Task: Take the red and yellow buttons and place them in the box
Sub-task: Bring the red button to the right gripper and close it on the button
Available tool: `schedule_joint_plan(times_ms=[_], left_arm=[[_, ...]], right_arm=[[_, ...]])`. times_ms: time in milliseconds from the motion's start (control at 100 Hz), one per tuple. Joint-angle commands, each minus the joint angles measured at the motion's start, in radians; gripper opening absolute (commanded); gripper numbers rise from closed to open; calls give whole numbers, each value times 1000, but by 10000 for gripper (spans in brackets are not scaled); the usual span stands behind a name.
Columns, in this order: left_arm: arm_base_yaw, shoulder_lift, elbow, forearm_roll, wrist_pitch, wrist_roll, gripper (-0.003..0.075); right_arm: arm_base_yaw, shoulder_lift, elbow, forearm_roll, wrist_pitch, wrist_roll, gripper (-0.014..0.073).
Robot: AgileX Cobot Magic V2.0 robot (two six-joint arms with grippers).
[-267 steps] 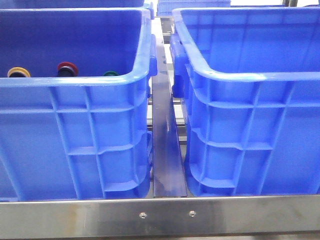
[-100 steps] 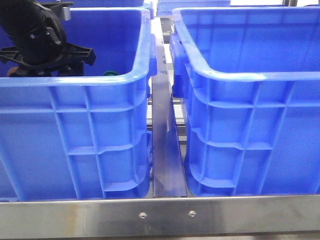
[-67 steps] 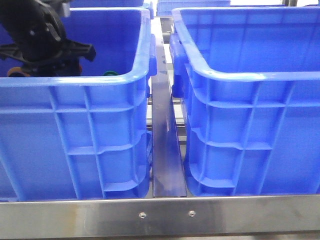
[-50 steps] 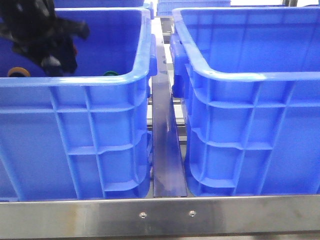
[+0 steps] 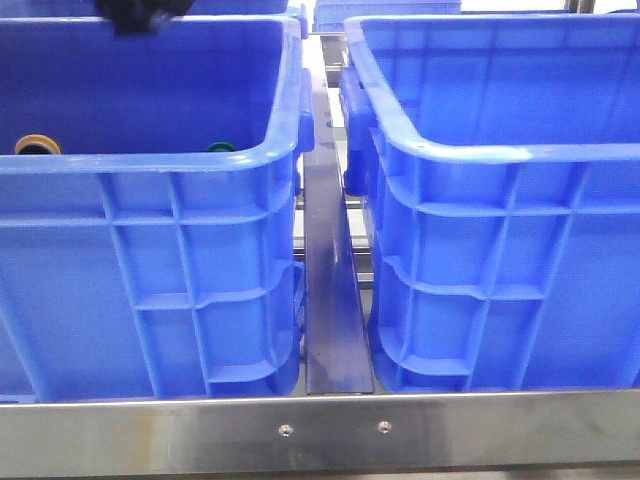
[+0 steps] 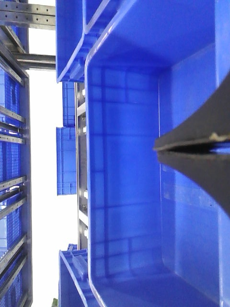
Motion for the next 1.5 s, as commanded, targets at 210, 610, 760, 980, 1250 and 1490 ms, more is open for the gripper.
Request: schedule_joint_plan(times_ms=[210,610,760,980,1250,1490], left_arm=[[-260,-117,-25,-1,-56,14,-20],[-333,-111,-25,0,-56,17,-20],[-333,-111,-25,0,-56,17,-20],[-333,-111,-25,0,-56,17,-20],[-333,-111,-25,0,-56,17,-20],[-333,-111,-25,0,-56,17,-20]], right_arm=[[0,-20,5,-8,-91,-1,-69],[0,-12,-162,-7,16,37,-69],[0,52,-387,-7,286,37,-69],[0,257,-677,21,677,37,-69],[0,479,-863,234,887,37,-69],[0,558,-863,341,915,37,34]])
